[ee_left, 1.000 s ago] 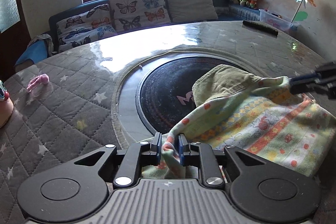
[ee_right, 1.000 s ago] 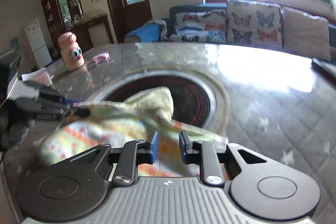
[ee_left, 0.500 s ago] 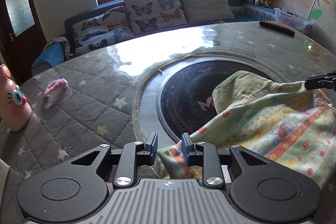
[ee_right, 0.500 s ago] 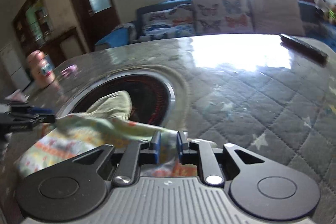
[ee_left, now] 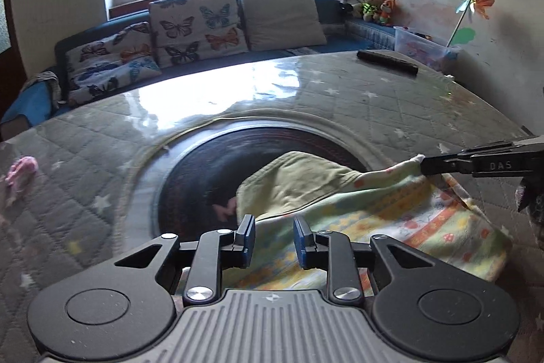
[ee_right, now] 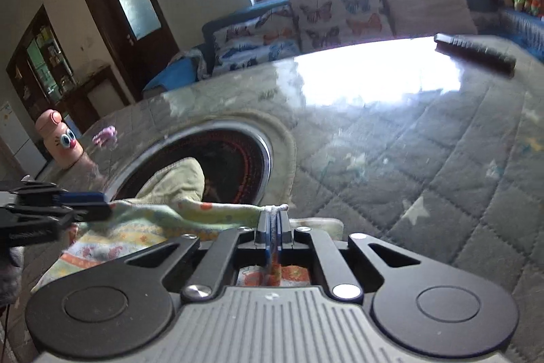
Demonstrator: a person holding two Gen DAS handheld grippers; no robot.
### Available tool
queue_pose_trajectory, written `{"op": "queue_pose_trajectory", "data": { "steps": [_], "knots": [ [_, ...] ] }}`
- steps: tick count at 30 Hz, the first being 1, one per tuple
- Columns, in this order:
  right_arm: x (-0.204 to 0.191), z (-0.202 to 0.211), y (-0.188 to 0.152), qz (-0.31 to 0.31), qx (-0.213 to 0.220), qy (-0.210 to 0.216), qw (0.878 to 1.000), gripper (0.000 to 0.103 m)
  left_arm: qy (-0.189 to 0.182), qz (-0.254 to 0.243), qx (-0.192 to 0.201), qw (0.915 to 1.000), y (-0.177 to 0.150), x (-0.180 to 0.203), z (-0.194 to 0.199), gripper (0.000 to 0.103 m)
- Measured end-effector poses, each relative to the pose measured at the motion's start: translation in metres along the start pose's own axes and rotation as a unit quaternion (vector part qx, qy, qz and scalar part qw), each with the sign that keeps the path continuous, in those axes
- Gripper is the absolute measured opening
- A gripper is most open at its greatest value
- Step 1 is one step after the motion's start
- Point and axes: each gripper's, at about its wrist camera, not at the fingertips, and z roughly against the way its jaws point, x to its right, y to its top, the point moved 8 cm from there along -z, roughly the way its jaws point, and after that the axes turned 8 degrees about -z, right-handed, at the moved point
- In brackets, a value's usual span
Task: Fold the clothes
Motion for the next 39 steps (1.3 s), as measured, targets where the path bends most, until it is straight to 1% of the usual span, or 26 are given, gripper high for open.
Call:
{"op": "queue_pose_trajectory", "data": {
  "steps": [2, 4, 6, 8, 9, 11, 14, 17, 20, 22, 23, 26, 27, 29, 33, 39],
  "knots": [
    [0.0, 0.004, 0.0, 0.009, 0.011, -0.018, 1.0, 0.002, -0.004, 0.002, -0.006, 1.0, 0.001, 0.004, -0.011, 0.027],
    [0.006, 0.0, -0.003, 0.01, 0.006, -0.035, 0.999, 0.002, -0.005, 0.005, -0.016, 0.9999, 0.0, 0.005, -0.022, 0.027],
    [0.011, -0.004, -0.006, 0.007, -0.004, -0.04, 0.999, 0.002, -0.006, 0.008, -0.021, 0.9997, -0.001, 0.005, -0.029, 0.027],
    [0.007, 0.0, -0.004, 0.023, 0.007, -0.041, 0.999, 0.003, -0.005, 0.007, -0.018, 0.9998, 0.0, 0.005, -0.028, 0.027],
    [0.003, 0.003, -0.002, 0.033, 0.013, -0.04, 0.999, 0.004, -0.004, 0.007, -0.017, 0.9998, 0.001, 0.004, -0.028, 0.027],
    [-0.013, 0.008, 0.003, 0.05, 0.02, -0.019, 0.998, 0.006, -0.002, 0.007, -0.014, 0.9999, 0.004, 0.005, -0.025, 0.027],
    [-0.041, 0.003, 0.004, 0.073, 0.005, 0.028, 0.997, 0.007, -0.009, 0.002, -0.004, 1.0, 0.01, 0.011, -0.022, 0.028],
    [-0.061, -0.014, -0.003, 0.09, -0.021, 0.052, 0.994, 0.007, -0.018, -0.007, 0.002, 0.9998, 0.016, 0.02, -0.021, 0.028],
    [-0.064, -0.031, -0.007, 0.09, -0.035, 0.047, 0.994, 0.007, -0.019, -0.015, -0.004, 0.9997, 0.014, 0.026, -0.029, 0.028],
    [-0.06, -0.039, -0.007, 0.077, -0.042, 0.04, 0.995, 0.007, -0.019, -0.016, -0.008, 0.9996, 0.01, 0.026, -0.033, 0.029],
    [-0.057, -0.043, -0.007, 0.069, -0.044, 0.038, 0.996, 0.004, -0.019, -0.017, -0.009, 0.9996, 0.009, 0.026, -0.034, 0.029],
    [-0.05, -0.05, -0.007, 0.049, -0.051, 0.029, 0.997, 0.005, -0.018, -0.015, -0.006, 0.9997, 0.007, 0.025, -0.031, 0.033],
    [-0.051, -0.048, -0.007, 0.052, -0.048, 0.026, 0.997, 0.006, -0.017, -0.014, -0.003, 0.9998, 0.008, 0.025, -0.029, 0.033],
    [-0.056, -0.043, -0.005, 0.063, -0.043, 0.032, 0.997, 0.006, -0.018, -0.017, 0.006, 0.9997, 0.009, 0.026, -0.023, 0.034],
    [-0.063, -0.041, -0.005, 0.078, -0.044, 0.039, 0.995, 0.007, -0.013, -0.037, 0.015, 0.9991, 0.005, 0.034, -0.011, 0.035],
    [-0.071, -0.043, -0.007, 0.101, -0.049, 0.041, 0.993, 0.006, -0.027, -0.048, 0.01, 0.9984, -0.014, 0.047, 0.0, 0.036]
  ]
}}
